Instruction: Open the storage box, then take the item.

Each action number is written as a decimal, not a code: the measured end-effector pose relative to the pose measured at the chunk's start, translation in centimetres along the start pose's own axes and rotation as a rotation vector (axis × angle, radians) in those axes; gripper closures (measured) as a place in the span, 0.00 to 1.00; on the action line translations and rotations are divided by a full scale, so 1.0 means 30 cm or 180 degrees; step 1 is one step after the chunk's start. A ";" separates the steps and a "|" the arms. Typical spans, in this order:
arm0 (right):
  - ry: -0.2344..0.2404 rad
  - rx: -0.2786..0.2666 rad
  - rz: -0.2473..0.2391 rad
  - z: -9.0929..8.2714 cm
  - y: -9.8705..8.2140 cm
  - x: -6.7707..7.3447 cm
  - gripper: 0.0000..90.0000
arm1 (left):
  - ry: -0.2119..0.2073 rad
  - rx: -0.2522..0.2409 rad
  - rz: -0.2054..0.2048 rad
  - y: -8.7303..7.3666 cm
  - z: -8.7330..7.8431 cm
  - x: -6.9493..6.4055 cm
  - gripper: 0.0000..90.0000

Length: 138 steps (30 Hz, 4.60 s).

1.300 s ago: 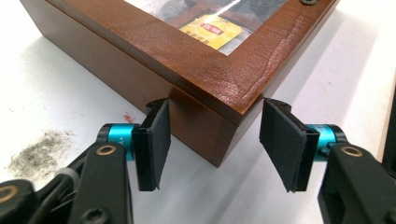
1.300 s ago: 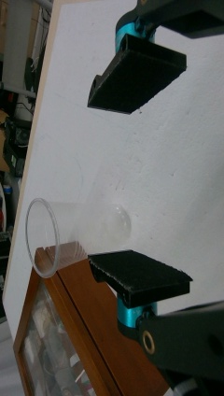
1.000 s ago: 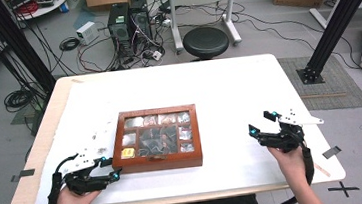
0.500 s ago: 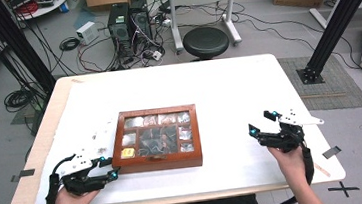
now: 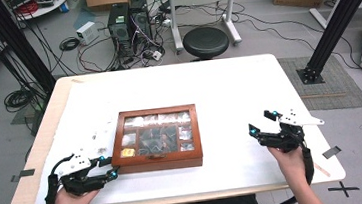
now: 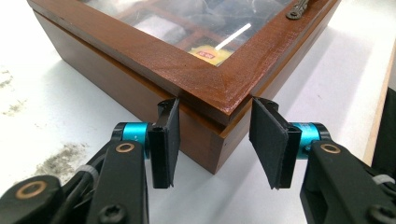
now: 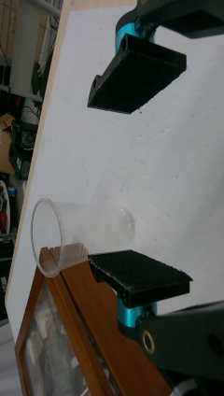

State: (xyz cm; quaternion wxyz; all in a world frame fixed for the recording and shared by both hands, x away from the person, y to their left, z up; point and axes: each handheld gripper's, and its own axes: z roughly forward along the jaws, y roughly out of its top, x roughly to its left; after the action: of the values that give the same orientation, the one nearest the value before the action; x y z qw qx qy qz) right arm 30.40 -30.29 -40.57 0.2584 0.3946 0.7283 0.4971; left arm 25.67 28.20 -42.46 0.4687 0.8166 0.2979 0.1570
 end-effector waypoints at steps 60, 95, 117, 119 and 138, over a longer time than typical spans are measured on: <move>-0.0052 -0.0051 0.0022 -0.014 -0.001 0.000 0.24 | 0.0535 -0.0565 -0.0150 0.239 -0.057 -0.001 0.55; -0.0086 -0.0051 0.0072 -0.009 0.001 0.006 0.24 | 0.0587 -0.0818 -0.0229 0.371 -0.041 0.077 0.50; -0.0089 -0.0075 0.0067 0.000 0.004 0.011 0.24 | 0.0636 -0.0859 -0.0257 0.399 -0.030 0.090 0.48; -0.0093 -0.0077 0.0067 -0.002 0.004 0.010 0.24 | 0.0643 -0.0855 -0.0250 0.401 -0.029 0.090 0.48; 0.0020 -0.0211 -0.0084 0.001 0.027 0.068 0.24 | 0.0607 -0.0896 -0.0303 0.408 -0.019 0.102 0.45</move>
State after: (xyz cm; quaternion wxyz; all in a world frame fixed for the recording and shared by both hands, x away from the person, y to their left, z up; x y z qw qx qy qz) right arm 29.56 -28.42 -39.79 0.2756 0.3747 0.7174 0.5187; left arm 31.89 25.86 -31.73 0.5550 0.7093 0.3544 0.2516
